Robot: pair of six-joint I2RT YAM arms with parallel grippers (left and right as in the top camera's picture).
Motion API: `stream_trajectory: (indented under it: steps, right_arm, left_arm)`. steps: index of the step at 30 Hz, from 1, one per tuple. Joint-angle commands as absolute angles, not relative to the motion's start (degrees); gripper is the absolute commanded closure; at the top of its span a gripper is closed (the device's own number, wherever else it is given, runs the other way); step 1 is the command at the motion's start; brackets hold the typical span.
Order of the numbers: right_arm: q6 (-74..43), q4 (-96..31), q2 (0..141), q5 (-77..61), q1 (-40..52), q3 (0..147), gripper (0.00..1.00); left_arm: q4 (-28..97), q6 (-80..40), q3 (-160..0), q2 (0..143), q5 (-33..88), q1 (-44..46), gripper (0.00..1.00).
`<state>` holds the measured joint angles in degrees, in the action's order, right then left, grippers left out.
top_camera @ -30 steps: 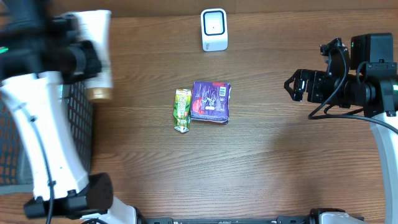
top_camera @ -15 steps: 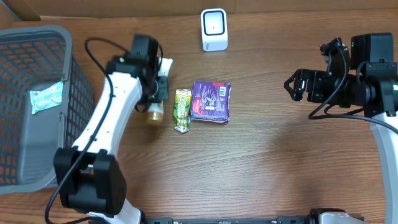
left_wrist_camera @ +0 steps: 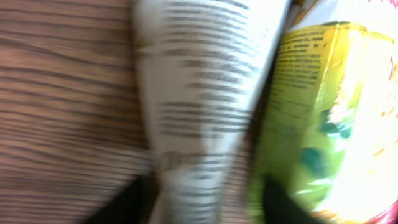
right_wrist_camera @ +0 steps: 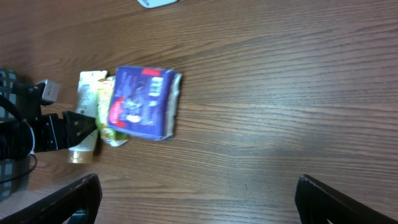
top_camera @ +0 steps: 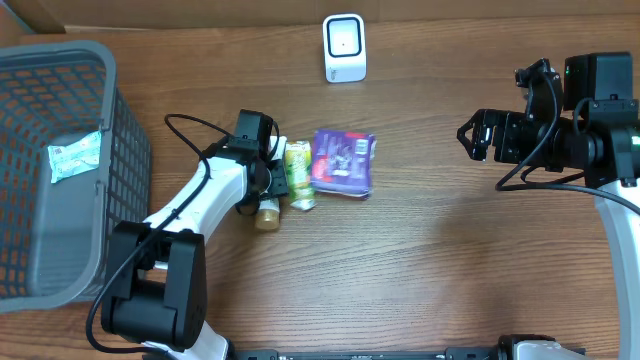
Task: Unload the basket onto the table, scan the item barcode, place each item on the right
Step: 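Place the white tube left of the green tea pouch, then reach the left gripper into the basket and grasp the light-green wipe pack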
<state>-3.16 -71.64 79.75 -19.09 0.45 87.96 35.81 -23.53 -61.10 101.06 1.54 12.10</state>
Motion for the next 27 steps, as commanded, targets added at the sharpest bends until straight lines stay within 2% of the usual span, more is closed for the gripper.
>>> stream_trajectory:
  steps: [1, 4, 10, 18, 22, 27]
  right_arm:
    - [-2.9, -71.4, 79.7, -19.2, 0.3, 88.5, 0.0]
    - [-2.9, -71.4, 79.7, -19.2, 0.3, 88.5, 0.0]
    - [-2.9, -71.4, 79.7, -19.2, 0.3, 88.5, 0.0]
    - [-2.9, -71.4, 79.7, -19.2, 0.3, 88.5, 0.0]
    - [-2.9, -71.4, 79.7, -19.2, 0.3, 88.5, 0.0]
    - [-2.9, -71.5, 79.7, -19.2, 0.3, 88.5, 0.0]
  left_arm:
    - [35.9, -23.4, -63.3, 99.9, 5.8, 12.8, 0.25]
    - [42.9, -22.7, -70.7, 99.7, 5.9, 12.3, 0.23]
    - [65.4, -19.7, -99.5, 99.6, 3.7, 8.1, 0.22]
    - [84.5, -20.0, -134.0, 99.6, -0.3, -7.4, 0.19]
    - [87.4, -23.9, -137.4, 99.6, -4.3, -17.9, 0.19]
    - [86.0, -30.8, -131.0, 101.6, -8.3, -30.4, 0.22]
